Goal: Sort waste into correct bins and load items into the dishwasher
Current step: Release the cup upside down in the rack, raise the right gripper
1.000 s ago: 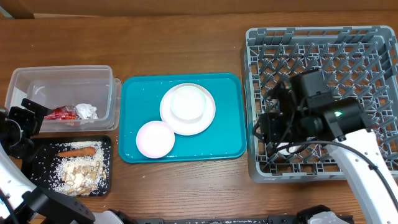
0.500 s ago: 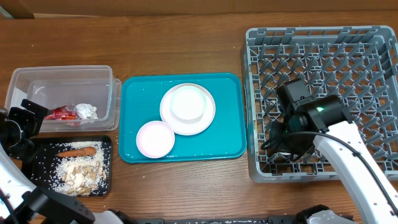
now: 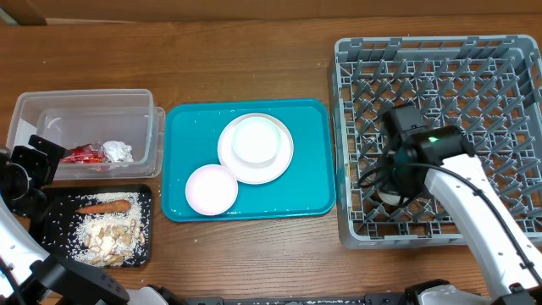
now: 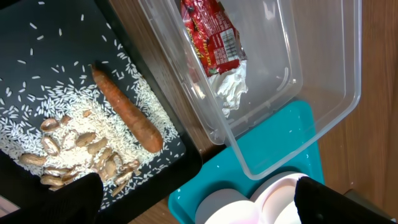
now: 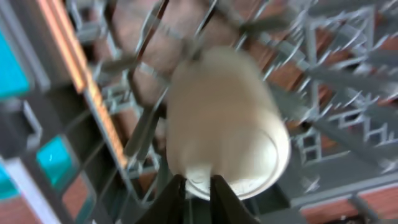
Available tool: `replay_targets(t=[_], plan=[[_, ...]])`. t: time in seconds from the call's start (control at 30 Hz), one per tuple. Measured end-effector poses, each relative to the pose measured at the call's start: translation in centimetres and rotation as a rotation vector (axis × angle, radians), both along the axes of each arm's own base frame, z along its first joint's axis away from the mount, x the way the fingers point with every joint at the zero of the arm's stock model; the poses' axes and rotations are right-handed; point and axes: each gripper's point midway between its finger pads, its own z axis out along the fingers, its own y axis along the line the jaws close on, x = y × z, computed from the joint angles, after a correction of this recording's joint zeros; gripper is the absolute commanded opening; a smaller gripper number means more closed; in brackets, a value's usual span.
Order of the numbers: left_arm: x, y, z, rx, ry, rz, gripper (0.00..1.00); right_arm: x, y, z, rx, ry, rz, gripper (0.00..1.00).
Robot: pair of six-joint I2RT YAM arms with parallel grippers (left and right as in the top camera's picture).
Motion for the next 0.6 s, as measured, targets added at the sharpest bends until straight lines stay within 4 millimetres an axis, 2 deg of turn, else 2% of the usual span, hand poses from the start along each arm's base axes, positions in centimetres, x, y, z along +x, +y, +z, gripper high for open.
replay_targets(t=[0.17, 0.3, 0.43, 0.5, 0.6], plan=[[0.0, 0.0, 0.0, 0.0, 0.0, 0.0, 1.0, 1.3, -2.0, 0.5, -0.02, -0.044, -0.071, 0.26], [0.0, 0.0, 0.0, 0.0, 0.0, 0.0, 1.0, 1.8, -2.2, 1.4, -0.023, -0.057, -0.064, 0.33], [0.0, 0.0, 0.0, 0.0, 0.0, 0.0, 1.0, 2.9, -0.7, 3.5, 0.052, -0.089, -0.02, 0.45], [0.0, 0.0, 0.0, 0.0, 0.0, 0.0, 1.0, 3.4, 0.8, 4.6, 0.136, -0.109, 0.027, 0.51], [0.0, 0.0, 0.0, 0.0, 0.0, 0.0, 1.0, 3.3, 3.1, 5.4, 0.261, -0.104, 0.085, 0.54]])
